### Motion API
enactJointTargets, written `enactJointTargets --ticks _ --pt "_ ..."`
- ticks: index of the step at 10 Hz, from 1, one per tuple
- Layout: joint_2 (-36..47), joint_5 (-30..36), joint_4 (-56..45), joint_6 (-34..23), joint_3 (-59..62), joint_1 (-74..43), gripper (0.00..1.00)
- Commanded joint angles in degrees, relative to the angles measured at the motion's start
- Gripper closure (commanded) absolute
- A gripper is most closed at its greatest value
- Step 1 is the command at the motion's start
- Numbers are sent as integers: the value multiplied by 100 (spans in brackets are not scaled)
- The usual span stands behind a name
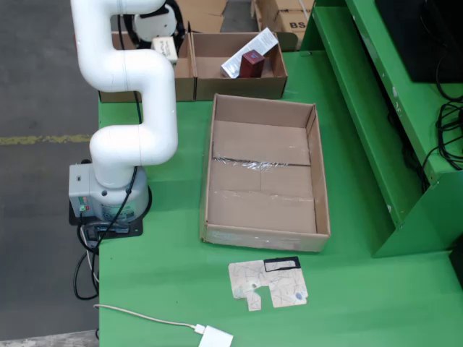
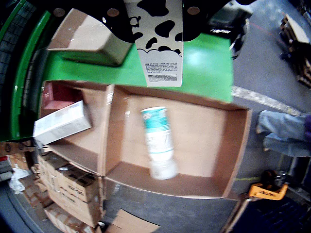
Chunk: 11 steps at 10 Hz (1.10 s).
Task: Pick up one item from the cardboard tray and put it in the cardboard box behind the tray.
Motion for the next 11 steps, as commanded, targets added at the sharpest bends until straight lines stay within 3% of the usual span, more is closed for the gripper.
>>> enactJointTargets --ticks 1,3,11 --pt "-336 -500 2979 -90 123 -3 100" --pt "-537 -767 3717 -200 123 5 100" --pt "-1015 -1020 4830 -585 123 -217 100"
